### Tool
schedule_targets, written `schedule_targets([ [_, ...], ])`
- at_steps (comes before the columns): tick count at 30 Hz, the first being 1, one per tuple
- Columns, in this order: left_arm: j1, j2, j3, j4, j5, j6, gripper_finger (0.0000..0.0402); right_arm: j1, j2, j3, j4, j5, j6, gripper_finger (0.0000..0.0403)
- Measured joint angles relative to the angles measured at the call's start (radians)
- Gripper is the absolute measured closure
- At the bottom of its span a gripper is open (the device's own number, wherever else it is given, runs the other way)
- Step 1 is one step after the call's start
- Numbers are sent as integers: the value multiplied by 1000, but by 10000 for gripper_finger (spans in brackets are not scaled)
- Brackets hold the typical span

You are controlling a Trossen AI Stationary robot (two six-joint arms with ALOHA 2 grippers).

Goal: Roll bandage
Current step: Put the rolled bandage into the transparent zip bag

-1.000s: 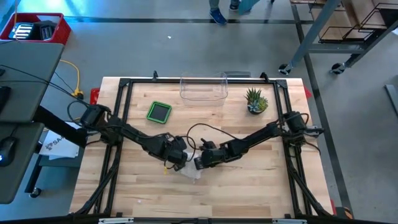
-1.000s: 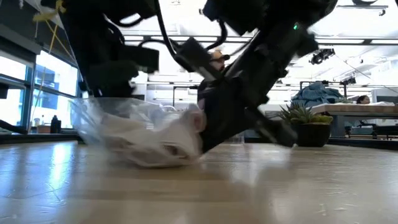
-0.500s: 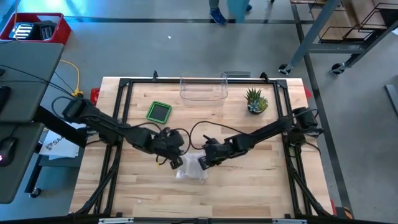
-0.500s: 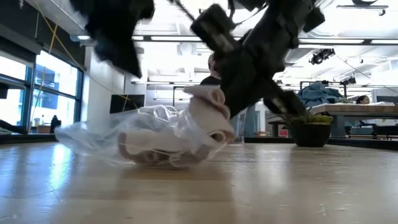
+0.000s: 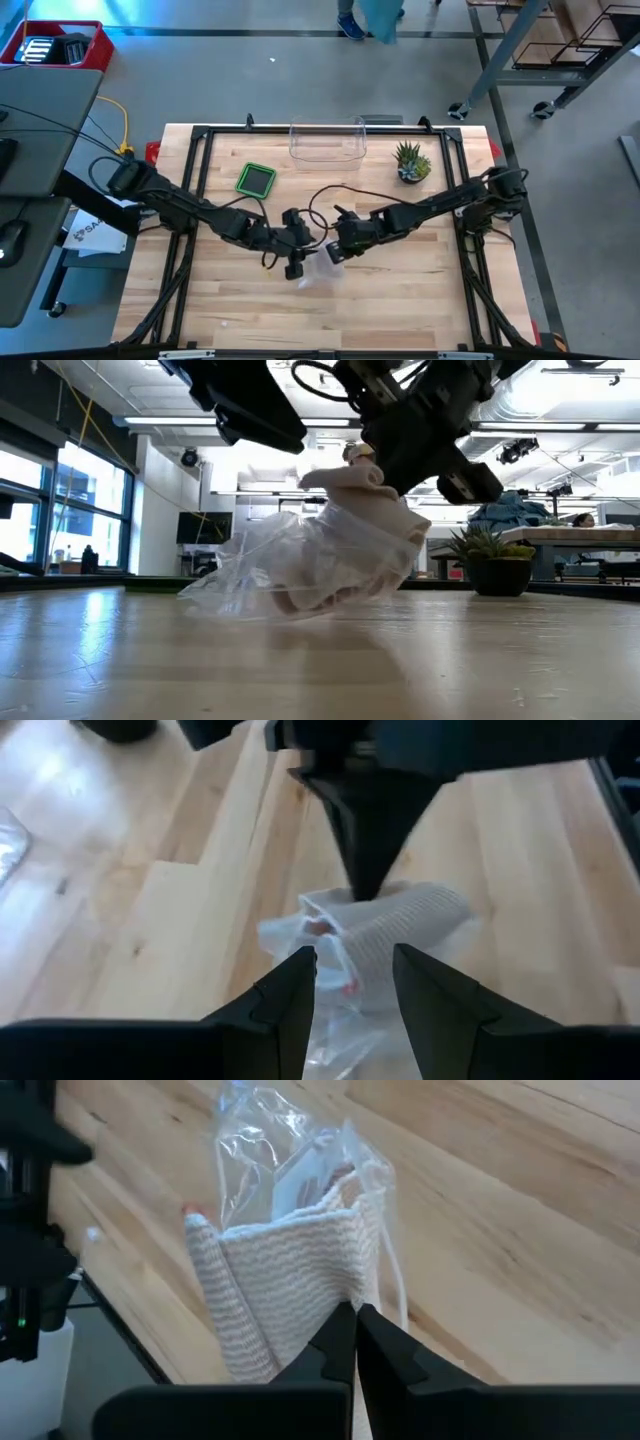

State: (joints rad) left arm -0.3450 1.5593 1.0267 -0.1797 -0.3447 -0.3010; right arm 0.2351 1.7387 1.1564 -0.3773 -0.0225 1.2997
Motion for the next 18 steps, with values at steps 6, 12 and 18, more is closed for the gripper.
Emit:
schedule_targets([
  [6, -1, -4, 0, 5, 18, -72, 268, 0, 12, 0, -6, -8, -11, 403],
  [12, -2, -5, 1, 39, 52, -71, 268, -4, 18, 0, -34, -11, -25, 403],
  [18, 4, -5, 1, 92, 48, 17, 268, -8, 18, 0, -42, -4, -25, 403],
])
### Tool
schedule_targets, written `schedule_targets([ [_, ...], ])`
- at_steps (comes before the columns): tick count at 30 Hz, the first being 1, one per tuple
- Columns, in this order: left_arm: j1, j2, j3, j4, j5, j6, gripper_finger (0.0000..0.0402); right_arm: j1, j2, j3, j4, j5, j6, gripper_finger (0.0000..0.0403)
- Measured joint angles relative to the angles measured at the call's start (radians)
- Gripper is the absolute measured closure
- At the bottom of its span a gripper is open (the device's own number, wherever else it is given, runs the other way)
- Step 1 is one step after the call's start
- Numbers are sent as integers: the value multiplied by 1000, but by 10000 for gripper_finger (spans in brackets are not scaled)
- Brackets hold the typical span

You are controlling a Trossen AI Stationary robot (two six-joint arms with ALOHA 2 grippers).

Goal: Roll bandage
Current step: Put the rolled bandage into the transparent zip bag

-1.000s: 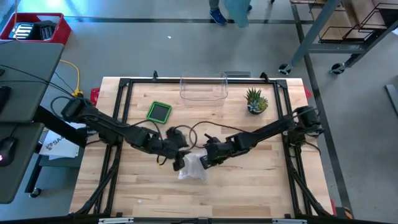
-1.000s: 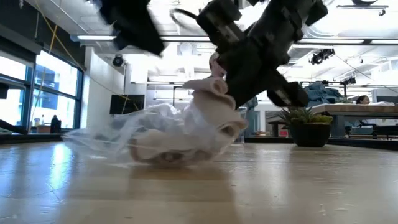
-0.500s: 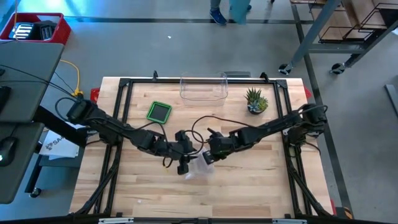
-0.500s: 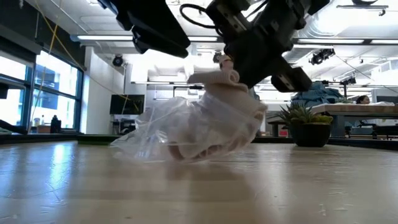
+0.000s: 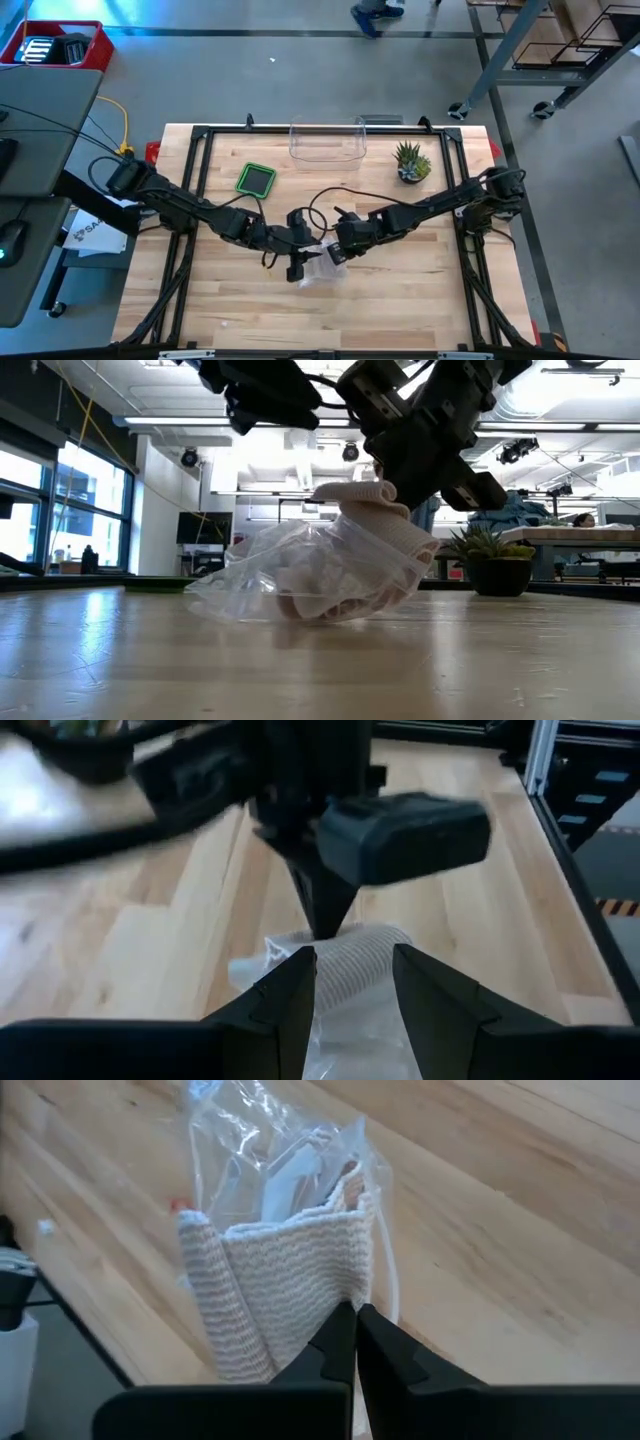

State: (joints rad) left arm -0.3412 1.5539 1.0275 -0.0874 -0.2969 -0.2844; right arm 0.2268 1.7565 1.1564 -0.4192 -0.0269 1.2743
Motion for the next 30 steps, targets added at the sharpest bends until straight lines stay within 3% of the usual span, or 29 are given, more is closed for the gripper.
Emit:
schedule_targets([
  [8, 0, 0, 3, 30, 0, 258, 268, -2, 0, 0, -14, 18, 0, 403],
  [22, -1, 0, 9, 43, -1, 210, 268, -2, 0, 0, -63, 23, 0, 403],
  [30, 2, 17, 9, 51, -3, 395, 268, -4, 0, 0, -72, 22, 0, 403],
])
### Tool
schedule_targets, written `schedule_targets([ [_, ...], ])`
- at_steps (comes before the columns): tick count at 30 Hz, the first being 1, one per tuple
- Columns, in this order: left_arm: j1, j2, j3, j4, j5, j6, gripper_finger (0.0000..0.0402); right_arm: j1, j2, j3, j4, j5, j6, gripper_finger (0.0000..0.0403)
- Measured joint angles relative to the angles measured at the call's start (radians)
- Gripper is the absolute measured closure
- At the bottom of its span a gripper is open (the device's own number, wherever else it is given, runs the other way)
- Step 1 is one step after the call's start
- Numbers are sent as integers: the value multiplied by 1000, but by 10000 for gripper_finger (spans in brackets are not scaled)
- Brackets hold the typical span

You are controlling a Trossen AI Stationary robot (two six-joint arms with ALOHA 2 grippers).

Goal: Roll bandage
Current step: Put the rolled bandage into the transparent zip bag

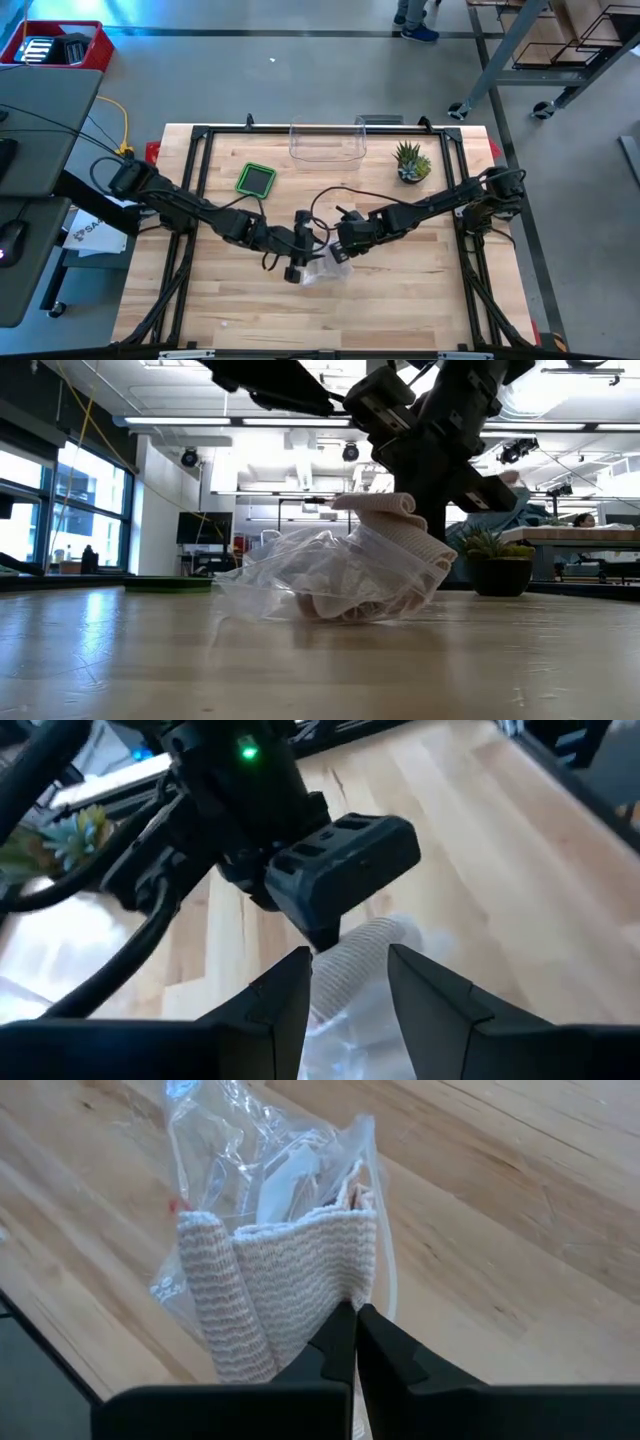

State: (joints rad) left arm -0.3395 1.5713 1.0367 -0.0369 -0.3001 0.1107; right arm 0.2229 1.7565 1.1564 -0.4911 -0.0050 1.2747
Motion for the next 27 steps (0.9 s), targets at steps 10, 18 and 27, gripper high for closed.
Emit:
schedule_targets([
  [10, 6, 19, 12, 62, 51, 159, 269, 0, 0, 0, -7, -3, 3, 403],
  [18, 6, 49, 13, -4, 75, 49, 306, 0, -6, -1, 17, -3, 6, 403],
  [27, -11, 1, 13, -14, 76, 26, 327, 6, -82, 31, -1, 5, -16, 403],
])
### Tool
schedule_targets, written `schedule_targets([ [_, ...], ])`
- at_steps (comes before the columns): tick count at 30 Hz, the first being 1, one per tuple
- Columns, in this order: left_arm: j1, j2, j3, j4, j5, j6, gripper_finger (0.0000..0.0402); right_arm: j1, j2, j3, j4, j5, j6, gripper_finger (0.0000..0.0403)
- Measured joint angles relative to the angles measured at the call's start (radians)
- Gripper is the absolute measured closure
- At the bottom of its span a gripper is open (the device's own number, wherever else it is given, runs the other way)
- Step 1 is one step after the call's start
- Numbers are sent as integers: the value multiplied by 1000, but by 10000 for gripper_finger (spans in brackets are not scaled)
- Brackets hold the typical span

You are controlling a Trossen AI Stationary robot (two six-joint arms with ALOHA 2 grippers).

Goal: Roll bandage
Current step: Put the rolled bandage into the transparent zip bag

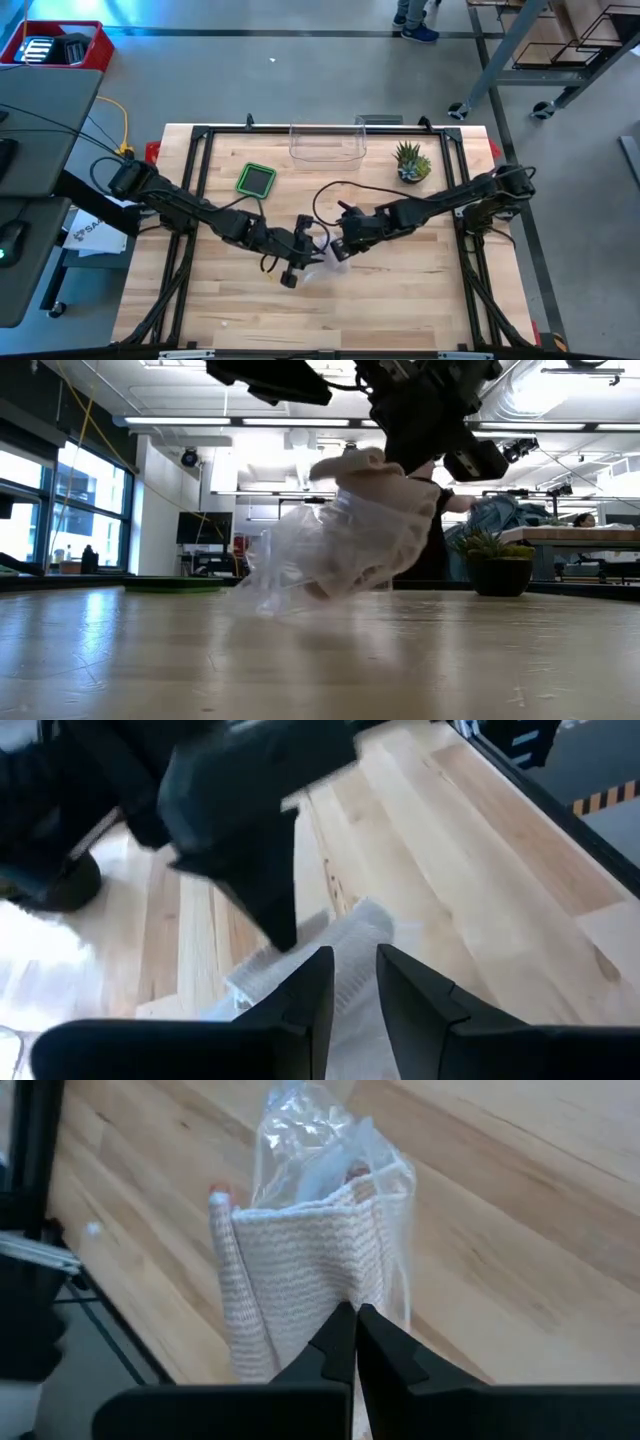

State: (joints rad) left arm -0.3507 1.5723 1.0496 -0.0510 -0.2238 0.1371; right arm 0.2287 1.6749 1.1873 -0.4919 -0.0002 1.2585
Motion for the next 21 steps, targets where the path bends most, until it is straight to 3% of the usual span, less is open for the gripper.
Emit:
schedule_targets([
  [12, -6, 44, 0, 26, -15, 187, 328, -1, 13, 7, 69, -9, -27, 403],
  [21, -11, 177, -1, 69, -19, 108, 328, 4, 140, 6, 200, -38, -36, 403],
])
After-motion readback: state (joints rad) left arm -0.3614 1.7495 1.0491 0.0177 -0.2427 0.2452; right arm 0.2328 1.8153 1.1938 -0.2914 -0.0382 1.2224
